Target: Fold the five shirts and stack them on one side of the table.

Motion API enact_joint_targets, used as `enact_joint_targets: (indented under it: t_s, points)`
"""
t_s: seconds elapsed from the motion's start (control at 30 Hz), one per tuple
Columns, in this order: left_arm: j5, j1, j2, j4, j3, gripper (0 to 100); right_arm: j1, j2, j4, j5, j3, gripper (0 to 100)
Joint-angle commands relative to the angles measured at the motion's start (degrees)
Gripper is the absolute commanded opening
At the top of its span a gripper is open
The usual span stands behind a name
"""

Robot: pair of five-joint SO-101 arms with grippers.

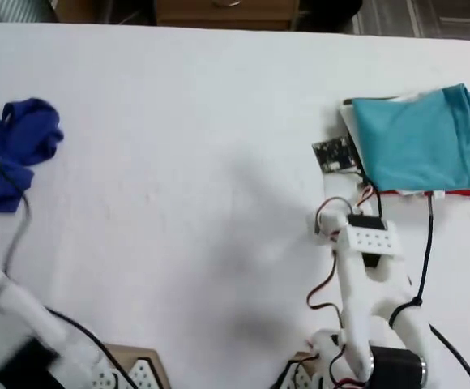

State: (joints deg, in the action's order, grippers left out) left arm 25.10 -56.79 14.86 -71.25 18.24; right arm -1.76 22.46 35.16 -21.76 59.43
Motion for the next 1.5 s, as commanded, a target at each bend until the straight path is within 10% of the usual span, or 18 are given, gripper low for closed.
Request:
enact_joint_targets:
  t_s: [0.0,0.83,1.1,1.47]
  points:
    - [-0.70,-0.79,-12.92,-1.76,-15.34,24,2.33,-0.31,-2.42,-0.53,1.14,2.1]
    - [-0.79,-5.27,-81.41,-13.54,-91.21,24,4.26,0.13,-4.70,-1.67,2.99,2.1]
    - [-0.70,-0.35,-87.56,-17.85,-107.12,0,4.35,0.22,-4.62,-2.99,3.08,2.1]
    - [-0.79,14.24,-74.99,-31.21,-111.08,2,4.18,-0.13,-5.93,-2.90,3.16,2.1]
